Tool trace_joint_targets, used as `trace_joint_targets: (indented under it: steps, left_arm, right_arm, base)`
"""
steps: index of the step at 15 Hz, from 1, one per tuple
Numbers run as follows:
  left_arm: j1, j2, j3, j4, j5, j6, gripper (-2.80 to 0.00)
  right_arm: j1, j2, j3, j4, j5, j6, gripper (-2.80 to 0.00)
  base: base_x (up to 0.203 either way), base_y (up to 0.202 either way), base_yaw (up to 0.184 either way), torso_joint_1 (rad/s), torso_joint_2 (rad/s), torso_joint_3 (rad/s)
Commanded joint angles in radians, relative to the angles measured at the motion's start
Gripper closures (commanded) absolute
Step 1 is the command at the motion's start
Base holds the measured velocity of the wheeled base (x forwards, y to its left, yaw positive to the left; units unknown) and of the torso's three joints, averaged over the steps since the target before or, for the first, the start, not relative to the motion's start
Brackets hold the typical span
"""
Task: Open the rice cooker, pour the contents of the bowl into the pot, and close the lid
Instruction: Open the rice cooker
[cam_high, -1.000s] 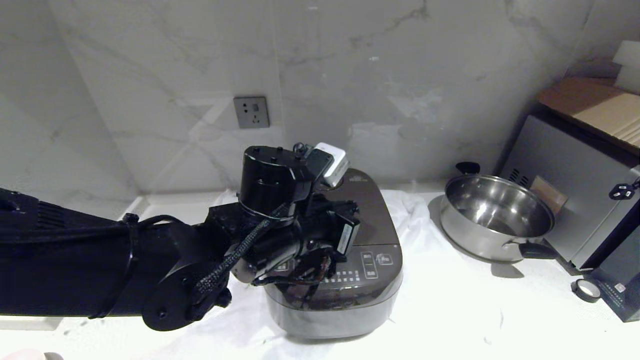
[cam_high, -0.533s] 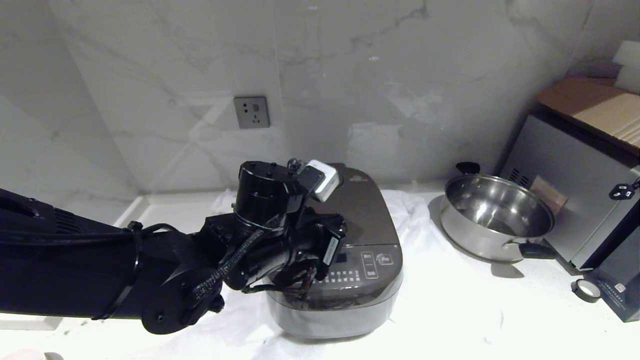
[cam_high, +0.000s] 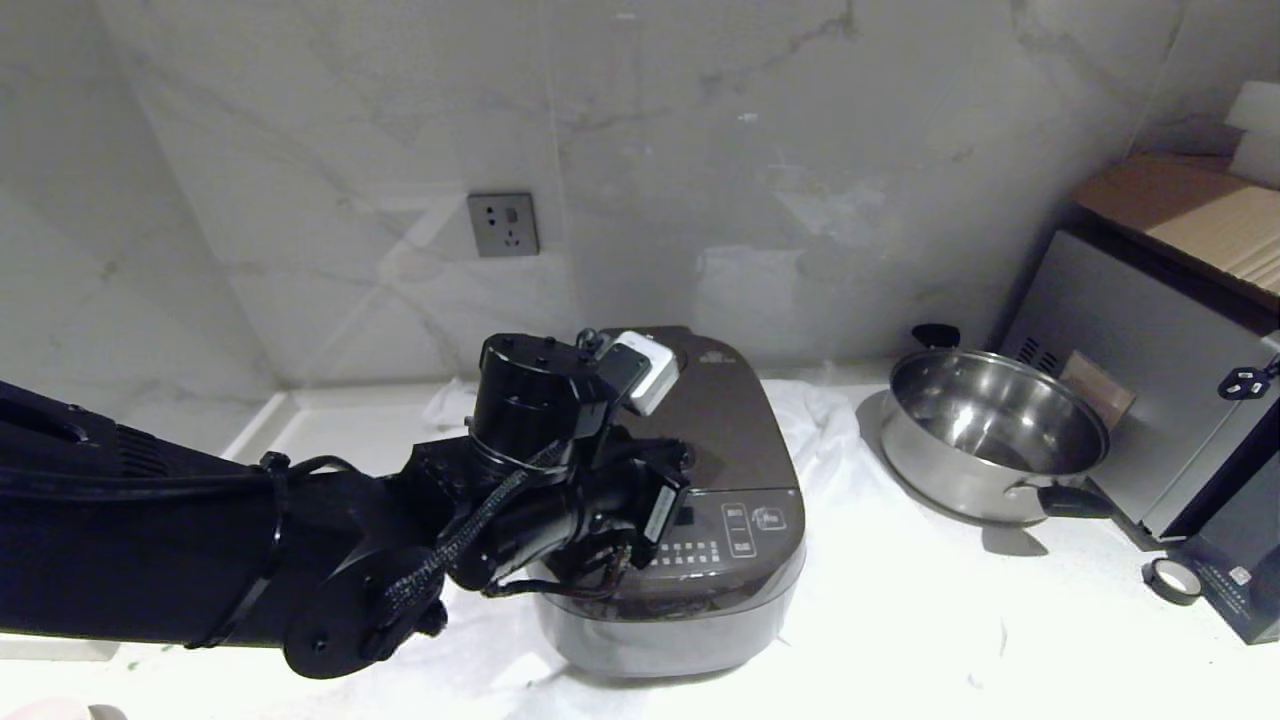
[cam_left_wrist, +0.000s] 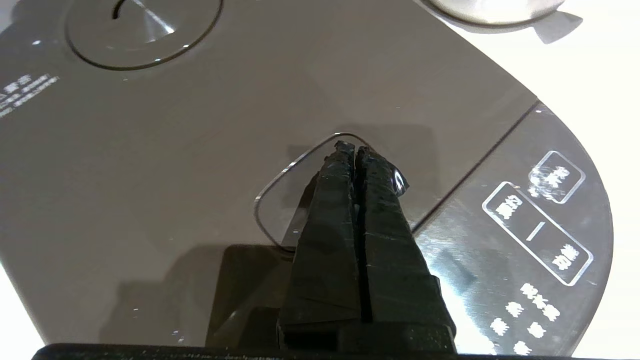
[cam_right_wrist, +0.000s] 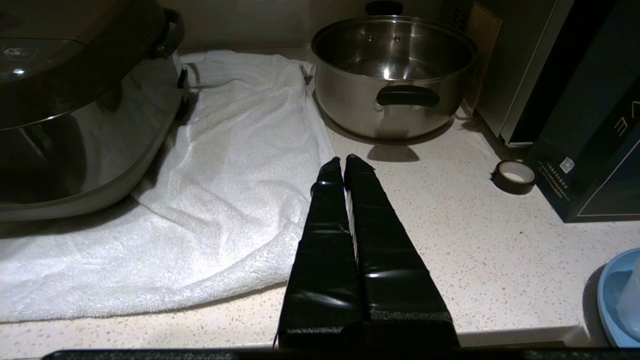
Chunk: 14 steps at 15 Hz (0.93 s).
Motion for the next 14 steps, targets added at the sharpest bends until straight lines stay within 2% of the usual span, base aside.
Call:
trace_joint_targets:
  steps: [1,5,14]
  left_arm:
    - [0.002,0.0,0.006,-0.003,0.002,0.002,0.0]
    - [-0.004,0.024,0.004,-0.003,0.001,0.025,0.0]
    - [-0.006,0.039,0.015,-0.003,0.001,0.026,0.0]
  right_arm:
    - [0.0,-0.001,0.002,0.0,0.0,0.0,0.0]
    - [0.0,-0.001,0.002,0.0,0.0,0.0,0.0]
    - [0.0,0.0,0.002,0.0,0.0,0.0,0.0]
  base:
    - [0.0,0.0,0.0,0.0,0.0,0.0]
    - [0.0,0.0,0.0,0.0,0.0,0.0]
    - [0.0,0.0,0.0,0.0,0.0,0.0]
